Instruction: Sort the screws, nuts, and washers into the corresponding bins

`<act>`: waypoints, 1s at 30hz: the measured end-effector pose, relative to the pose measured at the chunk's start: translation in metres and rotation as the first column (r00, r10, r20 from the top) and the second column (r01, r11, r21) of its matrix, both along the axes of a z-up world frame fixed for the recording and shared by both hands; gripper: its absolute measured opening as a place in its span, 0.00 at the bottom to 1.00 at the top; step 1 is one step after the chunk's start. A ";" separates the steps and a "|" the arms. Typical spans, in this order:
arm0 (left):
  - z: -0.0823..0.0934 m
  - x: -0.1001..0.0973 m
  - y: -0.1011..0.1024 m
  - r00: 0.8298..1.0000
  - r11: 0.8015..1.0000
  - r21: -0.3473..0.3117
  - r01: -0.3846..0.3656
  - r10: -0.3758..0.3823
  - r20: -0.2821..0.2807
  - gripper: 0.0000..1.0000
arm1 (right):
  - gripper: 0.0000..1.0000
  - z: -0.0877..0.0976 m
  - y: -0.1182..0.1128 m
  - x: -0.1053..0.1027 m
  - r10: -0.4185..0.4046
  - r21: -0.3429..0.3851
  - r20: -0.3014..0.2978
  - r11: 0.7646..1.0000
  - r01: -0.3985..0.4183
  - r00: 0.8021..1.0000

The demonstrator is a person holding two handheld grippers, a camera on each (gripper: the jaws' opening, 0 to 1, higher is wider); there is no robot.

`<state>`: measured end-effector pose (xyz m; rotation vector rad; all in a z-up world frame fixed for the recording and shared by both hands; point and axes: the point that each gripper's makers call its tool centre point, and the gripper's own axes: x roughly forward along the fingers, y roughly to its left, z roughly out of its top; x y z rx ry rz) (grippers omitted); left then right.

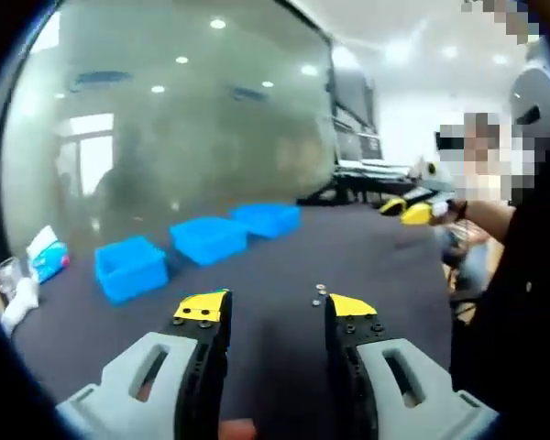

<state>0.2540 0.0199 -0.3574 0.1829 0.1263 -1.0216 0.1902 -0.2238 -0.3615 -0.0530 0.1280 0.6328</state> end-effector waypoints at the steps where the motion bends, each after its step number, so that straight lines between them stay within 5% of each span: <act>1: 0.000 -0.001 -0.002 1.000 1.000 0.007 0.013 -0.013 -0.001 0.39 | 0.32 0.000 0.000 0.000 0.000 0.000 0.000 1.000 0.000 1.000; 8: -0.017 -0.002 -0.022 0.991 0.982 0.132 0.135 -0.132 -0.026 0.39 | 0.32 -0.001 -0.003 -0.002 -0.003 0.000 -0.004 1.000 0.003 1.000; 23: -0.036 0.022 -0.056 0.961 0.931 0.243 0.274 -0.252 -0.117 0.37 | 0.32 -0.010 -0.007 -0.006 -0.002 -0.001 -0.021 1.000 0.002 1.000; 30: -0.045 0.018 -0.070 0.941 0.896 0.291 0.335 -0.301 -0.155 0.36 | 0.32 -0.013 -0.010 -0.009 0.001 -0.016 -0.027 1.000 -0.001 1.000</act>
